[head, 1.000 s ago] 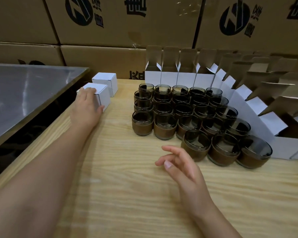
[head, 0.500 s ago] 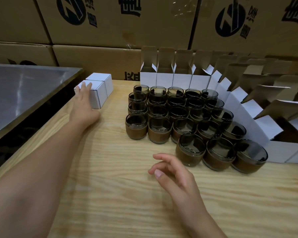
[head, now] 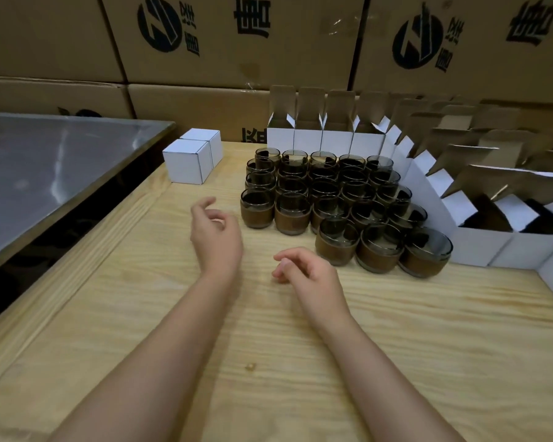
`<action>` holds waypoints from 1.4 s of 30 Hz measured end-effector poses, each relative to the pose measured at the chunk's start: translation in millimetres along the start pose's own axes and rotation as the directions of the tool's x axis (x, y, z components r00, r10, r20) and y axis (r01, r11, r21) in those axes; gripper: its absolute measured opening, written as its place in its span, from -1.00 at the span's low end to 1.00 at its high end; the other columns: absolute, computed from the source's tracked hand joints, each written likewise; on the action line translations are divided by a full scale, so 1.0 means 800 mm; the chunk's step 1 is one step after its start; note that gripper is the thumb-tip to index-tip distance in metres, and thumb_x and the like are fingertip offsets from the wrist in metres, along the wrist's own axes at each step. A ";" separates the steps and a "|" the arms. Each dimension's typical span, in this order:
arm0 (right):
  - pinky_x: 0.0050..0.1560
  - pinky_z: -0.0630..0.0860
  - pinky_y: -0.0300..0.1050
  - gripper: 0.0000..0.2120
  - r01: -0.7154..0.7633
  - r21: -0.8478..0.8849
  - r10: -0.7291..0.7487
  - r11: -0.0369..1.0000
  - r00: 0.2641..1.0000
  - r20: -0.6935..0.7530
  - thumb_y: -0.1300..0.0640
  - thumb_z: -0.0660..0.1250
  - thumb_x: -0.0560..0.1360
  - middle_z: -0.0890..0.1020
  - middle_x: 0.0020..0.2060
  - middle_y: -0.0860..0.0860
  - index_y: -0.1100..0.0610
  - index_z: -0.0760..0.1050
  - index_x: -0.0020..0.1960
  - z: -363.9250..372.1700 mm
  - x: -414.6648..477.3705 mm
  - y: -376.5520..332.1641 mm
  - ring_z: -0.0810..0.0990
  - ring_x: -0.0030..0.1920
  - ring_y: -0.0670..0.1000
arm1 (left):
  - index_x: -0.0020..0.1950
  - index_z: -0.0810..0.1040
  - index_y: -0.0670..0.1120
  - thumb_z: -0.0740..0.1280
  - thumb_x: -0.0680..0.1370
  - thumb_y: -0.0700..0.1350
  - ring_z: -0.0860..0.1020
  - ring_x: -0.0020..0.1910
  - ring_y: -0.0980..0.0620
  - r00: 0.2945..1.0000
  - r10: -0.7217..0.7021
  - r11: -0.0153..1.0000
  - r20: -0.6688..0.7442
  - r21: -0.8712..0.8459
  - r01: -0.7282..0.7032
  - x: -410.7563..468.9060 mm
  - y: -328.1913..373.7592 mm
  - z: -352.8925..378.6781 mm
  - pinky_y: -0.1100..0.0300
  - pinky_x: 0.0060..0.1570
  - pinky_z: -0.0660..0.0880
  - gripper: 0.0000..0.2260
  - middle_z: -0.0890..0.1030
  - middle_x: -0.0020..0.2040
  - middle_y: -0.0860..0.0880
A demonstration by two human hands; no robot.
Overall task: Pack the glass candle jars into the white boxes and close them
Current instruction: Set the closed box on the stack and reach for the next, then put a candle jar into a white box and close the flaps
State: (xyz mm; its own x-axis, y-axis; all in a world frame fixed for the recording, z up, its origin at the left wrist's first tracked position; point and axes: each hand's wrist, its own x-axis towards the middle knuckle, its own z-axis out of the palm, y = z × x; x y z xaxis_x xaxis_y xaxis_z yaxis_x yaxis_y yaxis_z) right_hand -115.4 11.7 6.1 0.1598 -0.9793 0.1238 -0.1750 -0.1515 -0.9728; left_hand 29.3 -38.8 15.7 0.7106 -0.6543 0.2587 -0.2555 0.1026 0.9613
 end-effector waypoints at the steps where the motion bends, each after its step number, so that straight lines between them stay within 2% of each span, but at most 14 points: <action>1: 0.00 0.57 -0.09 -0.84 -0.006 0.010 0.006 1.000 1.000 -0.015 0.24 0.26 0.54 0.65 -0.28 -0.04 0.04 0.58 -0.08 0.001 0.001 -0.001 0.63 -0.21 -0.11 | 0.15 0.44 -0.03 0.22 0.51 -0.27 0.45 -0.39 0.31 1.000 -0.026 0.998 0.007 -0.053 0.027 -0.021 0.005 0.007 0.51 -0.32 0.33 -0.75 0.47 -0.24 0.13; 4: -0.21 0.55 -0.03 -0.79 -0.019 0.034 0.022 0.999 0.997 -0.076 0.25 0.24 0.55 0.64 -0.30 -0.04 0.01 0.56 -0.14 0.002 -0.001 -0.001 0.59 -0.30 -0.05 | 0.08 0.47 0.00 0.24 0.51 -0.26 0.48 -0.41 0.32 0.986 -0.145 0.977 0.078 -0.149 0.155 -0.078 0.017 0.021 0.45 -0.36 0.39 -0.78 0.51 -0.26 0.11; 6: -0.40 0.45 -0.17 -0.80 -0.013 0.011 0.014 1.000 0.992 -0.127 0.22 0.25 0.55 0.63 -0.34 -0.06 0.04 0.57 -0.19 -0.002 -0.005 0.001 0.55 -0.39 -0.08 | 0.06 0.47 0.03 0.25 0.49 -0.25 0.49 -0.41 0.29 0.981 -0.144 0.980 0.133 -0.117 0.160 -0.104 0.018 0.022 0.30 -0.26 0.46 -0.77 0.52 -0.26 0.11; 10: -0.23 0.52 -0.17 -0.77 0.032 0.031 -0.024 0.999 0.976 -0.218 0.24 0.23 0.56 0.63 -0.36 -0.06 0.06 0.58 -0.19 -0.020 -0.006 -0.013 0.58 -0.31 -0.12 | 0.00 0.46 0.05 0.25 0.50 -0.28 0.49 -0.37 0.18 0.978 -0.141 0.981 0.155 -0.114 0.160 -0.107 0.020 0.021 0.10 -0.19 0.49 -0.78 0.51 -0.23 0.09; 13: -0.22 0.51 -0.21 -0.75 0.140 -0.005 -0.130 0.990 0.904 -0.407 0.22 0.21 0.57 0.62 -0.36 -0.12 -0.03 0.55 -0.19 -0.051 0.001 -0.033 0.55 -0.32 -0.13 | -0.04 0.47 0.06 0.25 0.51 -0.26 0.47 -0.34 0.05 0.968 -0.156 0.982 0.197 -0.073 0.173 -0.104 0.020 0.024 0.11 -0.19 0.46 -0.79 0.51 -0.23 0.07; 16: -0.16 0.51 -0.15 -0.80 0.189 -0.153 -0.243 0.970 0.742 -0.625 0.19 0.20 0.54 0.61 -0.29 -0.18 -0.05 0.54 -0.09 -0.098 0.004 -0.049 0.53 -0.29 -0.16 | -0.06 0.49 0.06 0.24 0.50 -0.27 0.44 -0.38 0.10 0.965 -0.152 0.983 0.214 -0.069 0.170 -0.106 0.020 0.026 0.29 -0.34 0.41 -0.79 0.50 -0.23 0.08; 18: 0.10 0.46 -0.07 -0.76 0.162 -0.375 -0.398 0.913 0.558 -0.728 0.20 0.20 0.48 0.57 -0.03 -0.07 0.09 0.52 0.11 -0.139 0.002 -0.051 0.52 0.01 -0.03 | -0.04 0.50 0.04 0.24 0.50 -0.27 0.43 -0.39 0.12 0.963 -0.160 0.982 0.217 -0.063 0.177 -0.105 0.020 0.026 0.42 -0.46 0.35 -0.79 0.51 -0.22 0.08; 20: 0.27 0.26 -0.11 -0.59 0.032 -0.550 -0.519 0.835 0.378 -0.767 0.18 0.19 0.43 0.44 0.23 0.12 0.20 0.41 0.27 -0.190 -0.005 -0.047 0.39 0.25 0.13 | -0.03 0.50 0.04 0.24 0.51 -0.27 0.44 -0.38 0.12 0.963 -0.161 0.982 0.215 -0.058 0.178 -0.103 0.019 0.025 0.45 -0.51 0.32 -0.79 0.51 -0.21 0.08; 22: 0.35 0.16 -0.07 -0.44 -0.136 -0.548 -0.496 0.825 0.291 -0.818 0.07 0.19 0.45 0.29 0.36 0.22 0.24 0.27 0.40 -0.247 -0.021 -0.034 0.29 0.36 0.20 | -0.02 0.51 0.05 0.24 0.51 -0.26 0.43 -0.39 0.13 0.961 -0.167 0.982 0.221 -0.052 0.183 -0.103 0.019 0.025 0.45 -0.50 0.33 -0.79 0.50 -0.22 0.09; 25: 0.46 0.13 0.22 -0.20 -0.251 -0.374 -0.277 0.893 0.350 -0.895 -0.15 0.28 0.47 0.15 0.47 0.32 0.28 0.07 0.51 -0.324 -0.043 0.001 0.16 0.46 0.32 | -0.01 0.50 0.06 0.24 0.51 -0.25 0.45 -0.37 0.12 0.956 -0.180 0.980 0.230 -0.041 0.194 -0.104 0.019 0.027 0.35 -0.41 0.39 -0.80 0.50 -0.24 0.10; 29: 0.42 0.16 0.27 0.08 -0.542 -0.199 0.043 0.816 0.400 -0.915 -0.34 0.41 0.26 0.09 0.50 0.19 0.10 -0.04 0.54 -0.372 -0.056 0.028 0.13 0.48 0.25 | 0.00 0.50 0.06 0.24 0.52 -0.24 0.44 -0.39 0.11 0.955 -0.183 0.980 0.234 -0.038 0.197 -0.106 0.021 0.028 0.30 -0.41 0.39 -0.80 0.49 -0.25 0.10; 32: 0.42 0.12 0.28 -0.07 -0.488 -0.274 -0.040 0.829 0.437 -0.898 -0.02 0.48 0.38 0.10 0.50 0.15 0.06 -0.04 0.53 -0.379 -0.054 0.040 0.09 0.48 0.22 | 0.01 0.49 0.06 0.23 0.52 -0.24 0.45 -0.38 0.10 0.954 -0.181 0.980 0.240 -0.038 0.196 -0.106 0.022 0.027 0.25 -0.37 0.40 -0.79 0.50 -0.24 0.08; 34: 0.39 0.18 0.28 -0.15 -0.458 -0.288 -0.051 0.841 0.464 -0.884 0.07 0.47 0.40 0.13 0.47 0.13 0.05 0.02 0.51 -0.380 -0.054 0.044 0.14 0.46 0.22 | 0.02 0.49 0.05 0.23 0.52 -0.25 0.46 -0.37 0.10 0.953 -0.176 0.981 0.247 -0.039 0.191 -0.106 0.023 0.026 0.25 -0.36 0.40 -0.79 0.50 -0.24 0.08; 42: 0.35 0.29 0.21 -0.13 -0.455 -0.364 -0.082 0.813 0.529 -0.845 0.02 0.53 0.32 0.19 0.40 0.19 0.08 0.09 0.46 -0.341 -0.090 0.037 0.19 0.40 0.23 | 0.00 0.48 0.07 0.23 0.52 -0.24 0.45 -0.38 0.11 0.952 -0.175 0.978 0.252 -0.063 0.197 -0.106 0.021 0.026 0.24 -0.36 0.40 -0.79 0.49 -0.26 0.09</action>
State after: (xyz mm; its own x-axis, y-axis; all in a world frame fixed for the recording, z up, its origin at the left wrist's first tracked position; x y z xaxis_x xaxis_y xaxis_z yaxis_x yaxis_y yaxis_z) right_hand -397.1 41.4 21.6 -0.7215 -0.6187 0.3109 -0.5689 0.2738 -0.7755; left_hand -48.6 2.9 8.2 0.5557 -0.8297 0.0538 -0.0689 0.0185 0.9974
